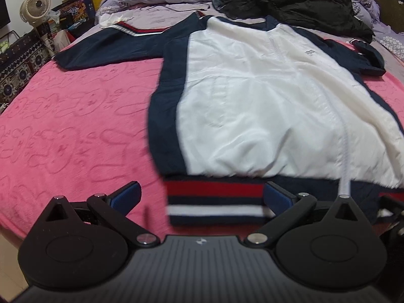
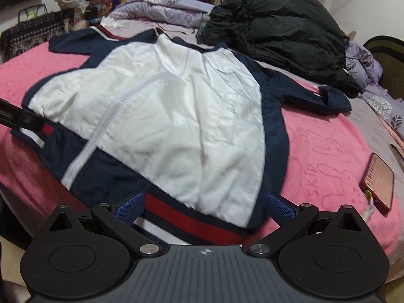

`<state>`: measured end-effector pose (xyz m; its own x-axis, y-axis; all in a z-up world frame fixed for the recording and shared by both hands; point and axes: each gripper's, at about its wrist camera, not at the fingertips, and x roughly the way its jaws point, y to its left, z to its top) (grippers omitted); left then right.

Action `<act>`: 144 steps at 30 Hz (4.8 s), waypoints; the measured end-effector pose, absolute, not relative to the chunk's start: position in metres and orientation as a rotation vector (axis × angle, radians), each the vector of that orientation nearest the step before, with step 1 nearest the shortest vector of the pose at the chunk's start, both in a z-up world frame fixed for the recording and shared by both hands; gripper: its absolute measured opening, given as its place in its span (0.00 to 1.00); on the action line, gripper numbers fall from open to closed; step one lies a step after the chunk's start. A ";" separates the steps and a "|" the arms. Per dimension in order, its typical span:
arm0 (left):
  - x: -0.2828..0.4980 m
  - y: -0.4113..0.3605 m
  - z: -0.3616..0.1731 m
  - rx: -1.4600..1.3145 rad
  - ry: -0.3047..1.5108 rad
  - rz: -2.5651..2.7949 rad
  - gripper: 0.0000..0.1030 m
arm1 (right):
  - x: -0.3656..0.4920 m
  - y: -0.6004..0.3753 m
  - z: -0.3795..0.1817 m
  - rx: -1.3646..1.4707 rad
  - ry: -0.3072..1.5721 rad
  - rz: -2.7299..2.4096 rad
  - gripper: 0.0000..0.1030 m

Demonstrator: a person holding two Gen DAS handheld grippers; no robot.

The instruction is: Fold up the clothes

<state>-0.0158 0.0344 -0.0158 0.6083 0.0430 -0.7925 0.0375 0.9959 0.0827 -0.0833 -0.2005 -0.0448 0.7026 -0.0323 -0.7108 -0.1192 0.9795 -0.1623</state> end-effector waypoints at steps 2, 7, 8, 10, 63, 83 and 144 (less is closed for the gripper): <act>-0.018 0.041 -0.018 0.103 0.916 0.007 1.00 | -0.085 -0.204 -0.048 -0.209 0.803 0.040 1.00; -0.021 0.049 -0.023 0.110 0.904 0.003 1.00 | -0.084 -0.208 -0.054 -0.184 0.829 0.037 1.00; -0.021 0.049 -0.023 0.109 0.903 0.001 1.00 | -0.083 -0.208 -0.054 -0.168 0.835 0.044 1.00; -0.020 0.049 -0.024 0.099 0.901 -0.006 1.00 | -0.080 -0.210 -0.055 -0.125 0.850 0.058 1.00; -0.038 0.049 0.003 -0.038 0.805 -0.169 0.12 | -0.089 -0.236 -0.006 0.027 0.715 -0.008 0.16; -0.023 0.044 0.031 0.057 0.634 -0.116 0.57 | -0.060 -0.254 0.010 -0.101 0.562 -0.039 0.52; 0.155 -0.016 -0.061 0.062 0.744 -0.056 1.00 | 0.194 -0.220 -0.071 0.026 0.751 -0.027 1.00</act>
<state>0.1546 -0.0160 -0.0614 0.7342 -0.0286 -0.6784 0.0726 0.9967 0.0366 0.1938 -0.2195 -0.0714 0.7308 -0.0149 -0.6824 0.0333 0.9993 0.0139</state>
